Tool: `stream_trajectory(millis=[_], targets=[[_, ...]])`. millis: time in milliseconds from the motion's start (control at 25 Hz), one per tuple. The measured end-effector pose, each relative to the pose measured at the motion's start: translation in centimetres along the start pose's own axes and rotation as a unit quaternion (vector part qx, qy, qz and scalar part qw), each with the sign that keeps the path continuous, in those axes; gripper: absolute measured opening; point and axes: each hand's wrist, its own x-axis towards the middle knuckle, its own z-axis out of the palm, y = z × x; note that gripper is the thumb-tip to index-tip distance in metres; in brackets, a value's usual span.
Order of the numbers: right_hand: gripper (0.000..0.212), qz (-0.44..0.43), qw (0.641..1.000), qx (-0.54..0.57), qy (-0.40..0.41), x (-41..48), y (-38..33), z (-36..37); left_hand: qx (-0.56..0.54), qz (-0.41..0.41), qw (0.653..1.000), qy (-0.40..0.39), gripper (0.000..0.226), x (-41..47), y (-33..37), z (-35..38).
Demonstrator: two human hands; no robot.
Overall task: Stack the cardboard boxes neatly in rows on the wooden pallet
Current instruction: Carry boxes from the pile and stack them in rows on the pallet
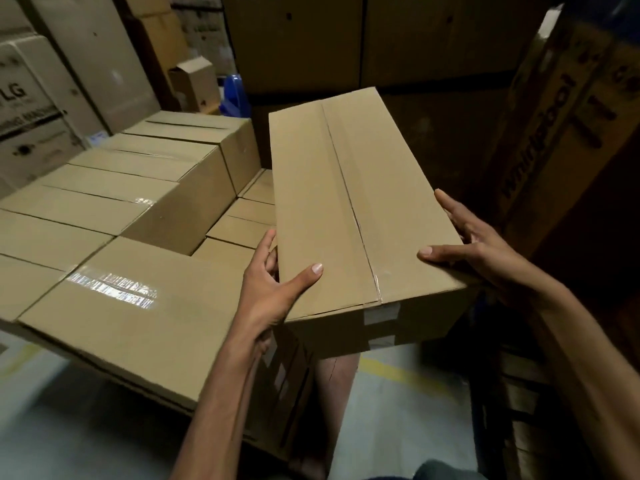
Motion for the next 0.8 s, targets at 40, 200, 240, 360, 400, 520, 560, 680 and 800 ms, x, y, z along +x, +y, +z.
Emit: stream_trajectory(millis=[40, 200, 240, 360, 400, 520, 560, 680, 800], targets=[[0.114, -0.007, 1.0, -0.006, -0.015, 2.2, -0.1, -0.3, -0.002, 0.0, 1.0, 0.016, 0.112, 1.1, 0.1, 0.1], [0.113, -0.022, 0.996, -0.013, -0.09, 11.9, 0.3, -1.4, -0.021, 0.009, 0.996, 0.09, 0.108, 5.0, -0.1, 1.3], [0.113, -0.023, 0.993, -0.009, -0.114, 14.3, 0.7, -1.5, -0.018, 0.01, 0.993, 0.112, 0.106, 5.8, -0.4, 1.6], [0.11, -0.038, 0.98, -0.009, -0.194, 22.0, 1.7, -1.3, 0.0, 0.002, 0.982, 0.189, 0.1, 8.7, -1.2, 2.3], [0.108, -0.037, 0.973, -0.011, -0.226, 24.7, 2.0, -1.1, 0.007, -0.008, 0.976, 0.217, 0.099, 9.7, -1.8, 2.5], [0.106, -0.048, 0.948, -0.03, -0.315, 32.0, 2.4, 0.4, 0.024, -0.038, 0.955, 0.294, 0.093, 11.9, -2.1, 3.3], [0.108, -0.049, 0.937, -0.033, -0.343, 34.3, 2.4, 1.2, 0.03, -0.045, 0.946, 0.319, 0.092, 12.6, -1.9, 3.6], [0.106, -0.036, 0.91, -0.024, -0.413, 38.7, 2.8, 4.3, 0.036, -0.073, 0.921, 0.381, 0.092, 13.5, -2.2, 3.8], [0.106, -0.029, 0.879, -0.014, -0.475, 41.2, 3.8, 7.1, 0.049, -0.106, 0.895, 0.431, 0.098, 13.8, -3.3, 3.1]])
